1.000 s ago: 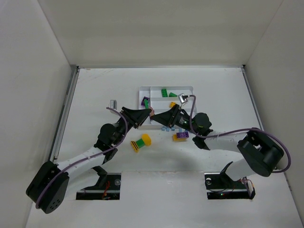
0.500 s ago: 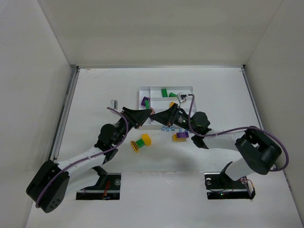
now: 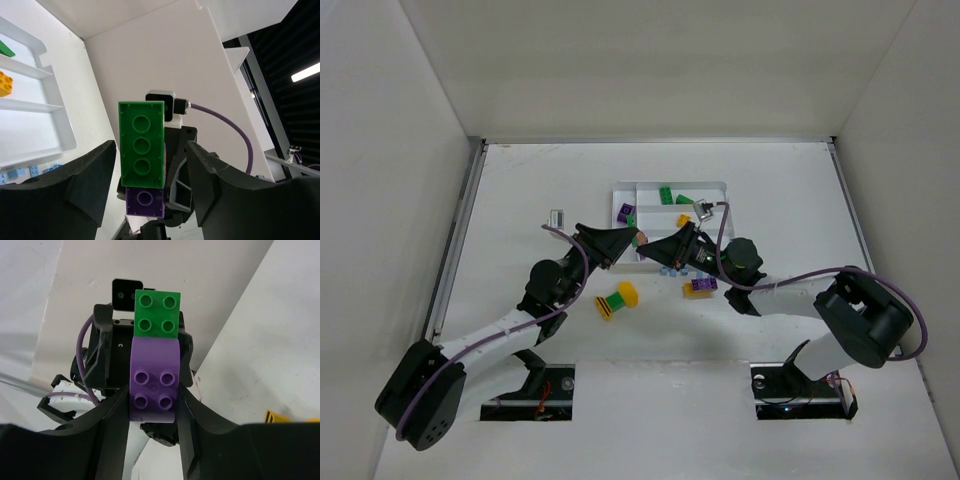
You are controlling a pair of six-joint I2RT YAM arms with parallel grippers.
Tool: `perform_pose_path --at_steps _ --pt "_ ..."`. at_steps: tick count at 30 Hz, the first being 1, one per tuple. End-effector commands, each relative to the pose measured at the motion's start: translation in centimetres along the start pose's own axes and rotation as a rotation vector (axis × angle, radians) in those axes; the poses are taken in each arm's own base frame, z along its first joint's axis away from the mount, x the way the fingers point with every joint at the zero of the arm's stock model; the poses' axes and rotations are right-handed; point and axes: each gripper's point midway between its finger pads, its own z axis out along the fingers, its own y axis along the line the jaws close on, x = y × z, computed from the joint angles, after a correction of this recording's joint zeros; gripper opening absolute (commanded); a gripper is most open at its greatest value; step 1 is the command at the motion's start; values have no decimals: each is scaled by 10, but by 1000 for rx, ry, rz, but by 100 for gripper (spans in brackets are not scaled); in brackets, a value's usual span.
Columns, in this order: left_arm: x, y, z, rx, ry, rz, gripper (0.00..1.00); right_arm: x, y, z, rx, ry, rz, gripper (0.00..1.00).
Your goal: Sort the legos into containers by color
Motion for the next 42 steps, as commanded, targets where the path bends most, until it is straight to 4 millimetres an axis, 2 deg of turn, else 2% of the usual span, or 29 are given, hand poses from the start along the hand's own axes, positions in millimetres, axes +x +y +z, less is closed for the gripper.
perform_pose_path --at_steps 1,5,10,17,23,26,29,32,37,42 --pt "-19 -31 5 91 -57 53 54 -10 24 -3 -85 -33 -49 37" --pt "-24 -33 13 95 -72 73 48 -9 23 -4 -83 -30 -43 37" --pt "-22 -33 21 99 -64 85 43 -8 22 -4 -83 -26 -35 37" --pt "-21 -31 24 107 -61 91 27 -8 22 -5 -85 -27 -30 37" --pt "-25 -22 15 85 -71 112 19 -22 29 -13 -93 -52 -48 37" --pt "-27 -8 5 47 -65 123 18 -31 29 -17 -78 -64 -64 37" --pt "-36 8 -9 0 -93 134 18 -34 20 -21 -38 -66 -76 37" --pt "-48 17 -21 -40 -112 154 18 -33 -3 -18 48 -54 -92 37" --pt "-62 16 -33 -79 -143 219 19 -36 -71 -3 337 -32 -137 36" --pt "-62 19 -37 -121 -137 280 20 -24 -109 24 592 58 -260 37"
